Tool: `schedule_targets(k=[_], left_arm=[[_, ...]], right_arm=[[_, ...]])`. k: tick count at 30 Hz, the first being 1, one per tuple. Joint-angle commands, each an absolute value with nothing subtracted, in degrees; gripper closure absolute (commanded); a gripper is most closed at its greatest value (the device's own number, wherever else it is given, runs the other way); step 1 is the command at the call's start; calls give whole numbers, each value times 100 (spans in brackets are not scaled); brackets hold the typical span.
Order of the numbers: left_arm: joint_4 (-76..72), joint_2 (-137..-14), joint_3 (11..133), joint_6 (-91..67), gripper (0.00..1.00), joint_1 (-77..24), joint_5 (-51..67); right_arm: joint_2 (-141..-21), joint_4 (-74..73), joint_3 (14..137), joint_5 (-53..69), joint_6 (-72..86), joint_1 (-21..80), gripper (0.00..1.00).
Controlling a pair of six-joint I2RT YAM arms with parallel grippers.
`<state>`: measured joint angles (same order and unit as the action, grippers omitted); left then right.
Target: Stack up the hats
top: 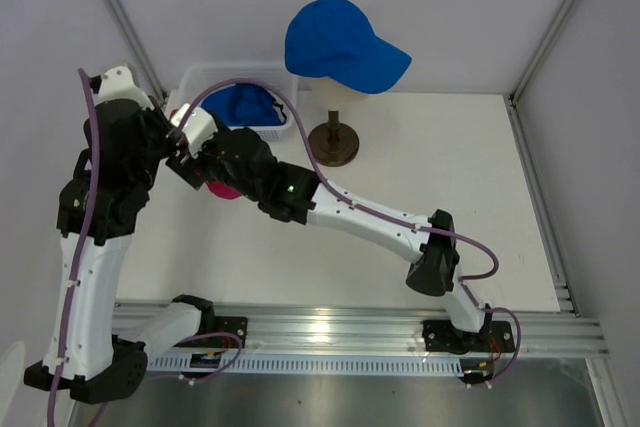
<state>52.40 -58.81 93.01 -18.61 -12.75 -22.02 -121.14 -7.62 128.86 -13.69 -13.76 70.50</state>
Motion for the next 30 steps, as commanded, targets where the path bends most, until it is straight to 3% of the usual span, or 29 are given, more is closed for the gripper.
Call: schedule_targets(k=[1, 6, 9, 12, 14, 15, 18, 19, 22, 26, 30], left_arm=[[4966, -5827, 9290, -1960, 99, -1327, -2127], [4948, -5871, 9325, -1942, 99, -1327, -2162], [4957, -5906, 9316, -1925, 99, -1327, -2215], [4913, -5898, 9281, -1925, 99, -1336, -2250], [4861, -5854, 9220, -1925, 99, -1336, -2171], [4808, -5845, 9211, -1942, 95, -1327, -2136], [4764, -5810, 9246, -1942, 64, -1327, -2127], [4729, -5783, 9263, -1934, 42, -1327, -2136], [4685, -5739, 9342, -1907, 19, -1318, -2144], [4720, -5757, 9518, -1881, 0, -1231, -2206], [4720, -5696, 9362, -2170, 0, -652, -1508]], right_arm=[[-12208, -931, 13140, -1687, -1687, 7146, 30], [-12129, -862, 12903, -1924, -1758, 7154, 52], [-12024, -748, 12709, -2021, -1723, 7154, 70], [-11892, -625, 12499, -2074, -1644, 7146, 95], [-11796, -554, 12219, -2031, -1539, 7119, 100], [-11656, -458, 12086, -1969, -1408, 7076, 100], [-11365, -230, 11428, -1750, -1091, 6961, 100], [-11121, -150, 11226, -1688, -881, 6857, 100], [-10689, 263, 10391, -1372, -302, 6549, 100], [-9733, 1060, 9240, -837, 543, 6101, 100], [-8993, 1958, 8281, -221, 1422, 5573, 100]])
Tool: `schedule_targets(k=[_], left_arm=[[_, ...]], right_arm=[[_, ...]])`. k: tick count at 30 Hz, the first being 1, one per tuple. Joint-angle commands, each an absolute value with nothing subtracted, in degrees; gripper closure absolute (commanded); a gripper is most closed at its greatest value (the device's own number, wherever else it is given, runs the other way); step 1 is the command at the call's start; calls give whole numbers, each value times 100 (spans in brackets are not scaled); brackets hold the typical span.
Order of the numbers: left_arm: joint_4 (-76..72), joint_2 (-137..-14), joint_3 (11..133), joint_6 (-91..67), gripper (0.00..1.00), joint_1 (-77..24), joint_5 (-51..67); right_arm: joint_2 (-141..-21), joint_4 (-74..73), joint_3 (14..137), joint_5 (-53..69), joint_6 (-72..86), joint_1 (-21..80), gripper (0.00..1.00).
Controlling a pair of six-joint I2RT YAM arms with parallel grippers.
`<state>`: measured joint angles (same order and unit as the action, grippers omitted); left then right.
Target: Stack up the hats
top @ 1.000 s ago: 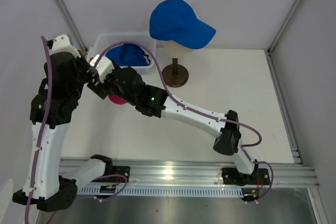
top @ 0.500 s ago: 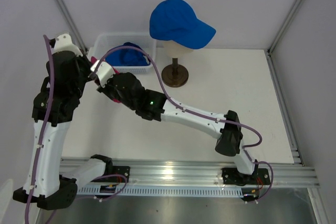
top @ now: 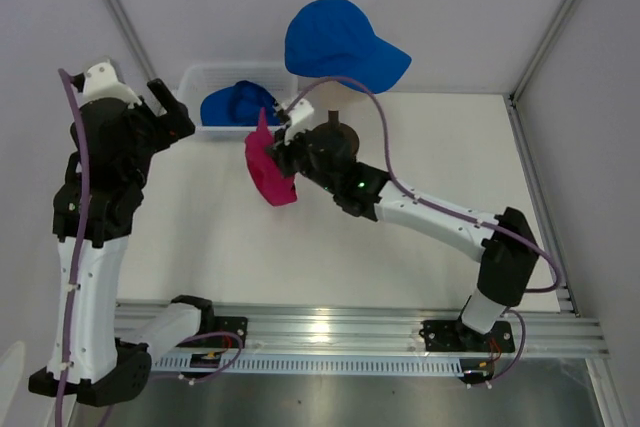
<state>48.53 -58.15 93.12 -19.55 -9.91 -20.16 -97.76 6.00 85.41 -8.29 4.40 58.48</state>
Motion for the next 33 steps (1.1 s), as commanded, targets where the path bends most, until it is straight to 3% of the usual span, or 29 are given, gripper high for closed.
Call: schedule_targets(k=[1, 4, 10, 14, 17, 20, 21, 22, 24, 25, 27, 29, 31, 33], left_arm=[[4633, -5530, 9273, -2267, 0, -233, -1207], [4115, -5169, 8379, -2697, 0, 664, -119], [3481, -4799, 7578, -3190, 1, 1501, 1062], [3296, -4834, 7401, -3392, 1, 1714, 1511], [3252, -4860, 7470, -3349, 1, 1731, 1564], [3252, -4904, 7515, -3287, 1, 1723, 1521], [3252, -4922, 7549, -3270, 1, 1723, 1521], [3252, -4931, 7559, -3235, 0, 1723, 1529], [3226, -4939, 7559, -3199, 0, 1723, 1521], [3234, -4966, 7532, -3191, 0, 1723, 1521], [3173, -4983, 7497, -3243, 0, 1723, 1547], [3085, -5001, 7436, -3313, 1, 1731, 1740], [3041, -4983, 7427, -3314, 1, 1731, 1802], [3180, -4975, 7488, -3208, 1, 1731, 1662]], right_arm=[[-8861, 2160, 7975, -89, 1589, 5468, 100], [-8438, 2812, 7761, 342, 1977, 5256, 100], [-8314, 3426, 8349, 853, 2425, 5247, 100], [-8446, 4742, 8472, -1109, 3101, 5107, 100], [-8822, 4119, 9121, -2079, 4329, 4607, 100], [-9174, 2495, 10228, -2713, 5507, 4281, 100], [-9332, 2235, 11074, -2733, 5250, 4272, 100], [-9586, 1754, 11901, -2420, 4864, 4254, 100], [-11042, -843, 14261, -1613, 4578, 4053, 100], [-11535, -1322, 16005, -242, 5075, 3808, 100], [-12161, -812, 16033, 919, 7358, 3104, 100], [-12025, 850, 14472, 1353, 8250, 2997, 100], [-11612, 941, 13897, 900, 7669, 3154, 100], [-11400, -312, 14193, 31, 5813, 3672, 100]])
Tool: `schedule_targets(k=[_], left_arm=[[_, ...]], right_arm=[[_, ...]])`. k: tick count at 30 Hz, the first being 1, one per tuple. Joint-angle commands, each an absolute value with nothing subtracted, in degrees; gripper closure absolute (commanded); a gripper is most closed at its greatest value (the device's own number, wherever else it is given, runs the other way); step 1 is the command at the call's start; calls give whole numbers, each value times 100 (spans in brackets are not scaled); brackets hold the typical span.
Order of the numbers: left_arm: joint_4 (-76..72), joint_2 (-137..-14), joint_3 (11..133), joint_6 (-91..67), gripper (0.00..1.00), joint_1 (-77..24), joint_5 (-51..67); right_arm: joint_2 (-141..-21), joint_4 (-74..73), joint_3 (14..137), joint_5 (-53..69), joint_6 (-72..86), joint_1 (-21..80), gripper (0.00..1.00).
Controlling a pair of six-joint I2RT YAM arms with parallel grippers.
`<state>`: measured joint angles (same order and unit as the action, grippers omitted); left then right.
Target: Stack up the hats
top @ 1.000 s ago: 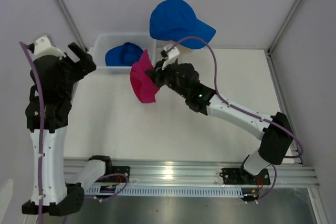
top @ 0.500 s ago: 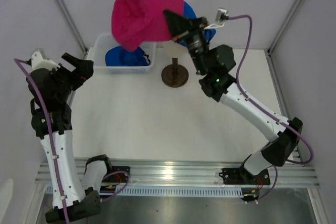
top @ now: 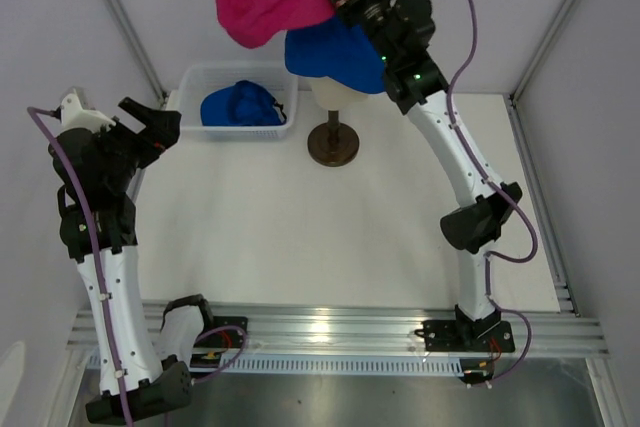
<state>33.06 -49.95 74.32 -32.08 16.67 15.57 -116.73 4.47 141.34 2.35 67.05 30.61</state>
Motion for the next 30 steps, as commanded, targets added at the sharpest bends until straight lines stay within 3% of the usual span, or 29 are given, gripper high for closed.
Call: schedule_targets(k=[1, 4, 5, 6, 8, 10, 13, 14, 19, 21, 23, 24, 25, 27, 29, 30], left_arm=[[3208, -4966, 7523, -3182, 1, 1731, 1592], [3199, -4983, 7523, -3173, 1, 1731, 1634], [3191, -5001, 7567, -3173, 1, 1723, 1739], [3208, -5036, 7602, -3155, 0, 1723, 1766], [3313, -5159, 7812, -3103, 1, 1731, 1775], [3366, -5316, 7936, -3024, 0, 1723, 1775], [3384, -5335, 8156, -3041, 0, 1731, 1740], [3340, -5318, 8139, -3041, 1, 1731, 1740], [3305, -5238, 8042, -3050, 0, 1731, 1722], [3296, -5238, 8025, -3050, 1, 1731, 1766], [3296, -5229, 8024, -3041, 1, 1731, 1758], [3296, -5229, 8024, -3024, 1, 1731, 1758], [3305, -5229, 8024, -3006, 0, 1731, 1749], [3322, -5229, 8024, -2980, 1, 1723, 1732], [3357, -5238, 8033, -2909, 0, 1731, 1714], [3375, -5256, 8033, -2892, 0, 1723, 1670]], right_arm=[[-11243, -377, 14203, -113, 5653, 3752, 100], [-11232, 1779, 13527, 1305, 7058, 3533, 100], [-11337, 1227, 13753, 1240, 7049, 3559, 100], [-11460, 386, 14886, 1004, 6596, 3638, 100], [-11662, -1458, 15765, -461, 4532, 4217, 100], [-11340, -1356, 14999, -171, 4210, 4255, 100], [-10461, -120, 12937, 648, 5315, 3860, 100], [-10346, -106, 12781, 659, 5326, 3841, 100], [-10862, -1096, 14128, 572, 4562, 4034, 100], [-10951, -610, 14011, 1443, 5049, 3964, 100], [-10942, 770, 13431, 1827, 5727, 3850, 100], [-11021, 695, 13525, 1471, 5800, 3850, 100], [-11082, -367, 13787, 1102, 5496, 3919, 100], [-11197, -1279, 14614, -281, 4201, 4313, 100], [-11049, -1486, 14564, -553, 3781, 4499, 100], [-10926, -1268, 14059, -127, 3788, 4483, 100]])
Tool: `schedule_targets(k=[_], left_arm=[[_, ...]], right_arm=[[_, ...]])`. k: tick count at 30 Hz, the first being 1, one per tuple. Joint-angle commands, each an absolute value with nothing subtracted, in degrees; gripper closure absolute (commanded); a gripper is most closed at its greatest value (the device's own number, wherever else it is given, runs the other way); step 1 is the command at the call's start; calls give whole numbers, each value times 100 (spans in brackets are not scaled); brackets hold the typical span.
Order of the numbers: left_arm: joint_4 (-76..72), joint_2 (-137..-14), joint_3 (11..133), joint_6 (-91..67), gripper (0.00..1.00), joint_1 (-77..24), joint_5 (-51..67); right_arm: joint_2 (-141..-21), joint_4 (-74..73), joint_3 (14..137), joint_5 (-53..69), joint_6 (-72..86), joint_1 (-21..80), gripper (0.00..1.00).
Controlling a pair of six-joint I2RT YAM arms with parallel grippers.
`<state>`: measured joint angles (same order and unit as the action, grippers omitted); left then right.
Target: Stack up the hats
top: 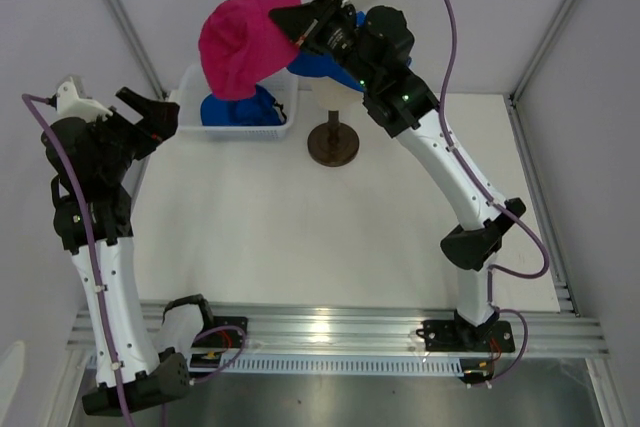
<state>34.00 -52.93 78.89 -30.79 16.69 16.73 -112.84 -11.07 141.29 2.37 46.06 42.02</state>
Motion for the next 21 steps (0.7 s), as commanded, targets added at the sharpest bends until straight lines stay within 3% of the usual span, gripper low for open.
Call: schedule_targets(k=[1, 3, 7, 8, 11, 13, 14, 15, 19, 21], left_arm=[[3375, -5265, 8042, -2900, 1, 1731, 1661], [3358, -5273, 8033, -2909, 1, 1723, 1670], [3418, -5265, 8077, -2874, 1, 1731, 1635], [3445, -5256, 8095, -2857, 0, 1723, 1583], [3437, -5238, 8087, -2848, 1, 1723, 1564], [3410, -5221, 8033, -2865, 0, 1731, 1600], [3419, -5221, 8042, -2857, 1, 1723, 1600], [3436, -5221, 8033, -2839, 1, 1723, 1574], [3428, -5203, 8025, -2847, 1, 1723, 1538], [3384, -5203, 8007, -2883, 0, 1723, 1643]], right_arm=[[-10707, -474, 13723, 355, 4293, 4369, 100], [-10687, 348, 13290, 1218, 5041, 4054, 100], [-11126, -1334, 14501, 63, 4275, 4280, 100], [-11083, -1292, 14432, 566, 4411, 4237, 100], [-10890, 506, 13309, 1659, 5729, 3885, 100], [-10942, -486, 13927, 1006, 4528, 4163, 100], [-11029, -1371, 14244, -103, 4030, 4357, 100], [-11048, -1545, 14447, -462, 3703, 4507, 100], [-10846, -460, 13731, 1061, 4813, 4150, 100], [-10950, -1014, 14052, 426, 4287, 4209, 100]])
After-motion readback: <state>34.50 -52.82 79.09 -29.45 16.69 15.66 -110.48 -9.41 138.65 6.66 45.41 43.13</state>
